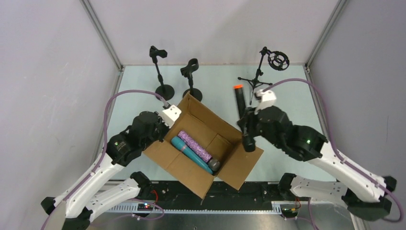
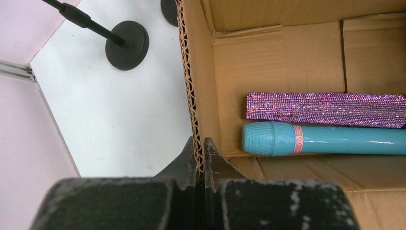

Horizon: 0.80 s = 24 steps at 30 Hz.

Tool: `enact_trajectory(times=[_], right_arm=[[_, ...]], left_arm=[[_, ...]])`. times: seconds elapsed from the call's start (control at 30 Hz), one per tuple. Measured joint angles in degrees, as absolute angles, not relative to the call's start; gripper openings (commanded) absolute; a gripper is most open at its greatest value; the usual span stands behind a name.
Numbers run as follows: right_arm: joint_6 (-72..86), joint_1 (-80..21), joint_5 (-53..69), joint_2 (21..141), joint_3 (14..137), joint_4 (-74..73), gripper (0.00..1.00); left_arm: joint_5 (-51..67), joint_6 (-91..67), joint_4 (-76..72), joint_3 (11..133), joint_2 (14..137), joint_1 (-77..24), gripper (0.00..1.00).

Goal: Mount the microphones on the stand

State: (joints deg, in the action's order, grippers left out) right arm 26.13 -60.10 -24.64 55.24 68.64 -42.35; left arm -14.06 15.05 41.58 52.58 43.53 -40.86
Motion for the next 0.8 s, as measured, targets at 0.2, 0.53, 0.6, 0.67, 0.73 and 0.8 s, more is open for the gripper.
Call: enact_trajectory(times=[0.2,0.53,0.6,0.67,0.73,0.8], right_arm=[[32.01,-37.95,-22.13,52.25,60.69,-49.89,0.00],[32.60,-26.59,-18.94,70.24,53.78,-49.04,0.00],[31.75,-26.68,-18.96,74.30,53.52,-47.62,0.00],[30.83,-26.65,-19.05,78.00,53.43,-46.46,0.00],[29.71,-26.48,-19.14,81.43,53.34,-45.41,0.00],[28.62,-26.24,-19.20,84.34,53.25,-44.69,0.00]], left_arm=[[-14.33,15.09,41.36,52.18,42.87,-40.88,0.00],[-13.28,16.27,41.47,52.18,41.36,-40.95,0.00],[-13.02,16.64,41.50,52.18,40.93,-40.99,0.00],[-12.75,16.99,41.56,52.16,40.38,-41.06,0.00],[-12.71,17.23,41.67,52.16,39.90,-41.12,0.00],[-12.71,17.69,41.67,51.92,39.18,-41.15,0.00]])
